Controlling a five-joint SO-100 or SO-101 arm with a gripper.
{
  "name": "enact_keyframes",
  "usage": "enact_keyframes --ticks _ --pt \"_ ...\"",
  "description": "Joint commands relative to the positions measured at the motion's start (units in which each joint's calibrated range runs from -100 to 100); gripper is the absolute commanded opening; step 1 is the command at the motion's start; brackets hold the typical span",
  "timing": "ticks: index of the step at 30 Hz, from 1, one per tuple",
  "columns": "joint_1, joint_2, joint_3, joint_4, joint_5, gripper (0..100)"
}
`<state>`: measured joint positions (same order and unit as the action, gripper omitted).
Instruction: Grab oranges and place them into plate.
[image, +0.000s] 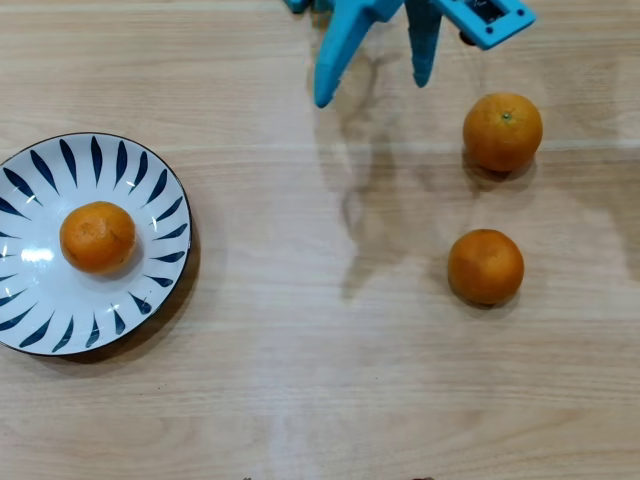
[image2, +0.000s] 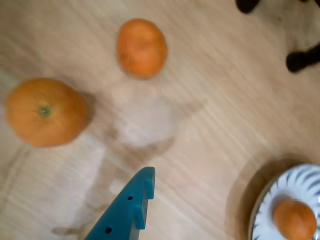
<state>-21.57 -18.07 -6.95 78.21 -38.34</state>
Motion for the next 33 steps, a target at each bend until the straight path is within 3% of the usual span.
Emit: enact_keyframes --ticks 1,6,12,25,29,33 --pt "-7.6 -8.9 3.5 -0.6 -1.1 48" --pt "-9.0 -16.8 15.0 -0.6 -1.4 48" --pt "-14.0 -19.2 20.8 4.3 -8.8 48" --pt "-25.2 5.2 -9.0 19.5 -17.0 45" --pt "-27.1 10.3 -12.7 16.9 -17.1 39" --pt "-27.2 14.7 -12.9 9.6 -17.1 39"
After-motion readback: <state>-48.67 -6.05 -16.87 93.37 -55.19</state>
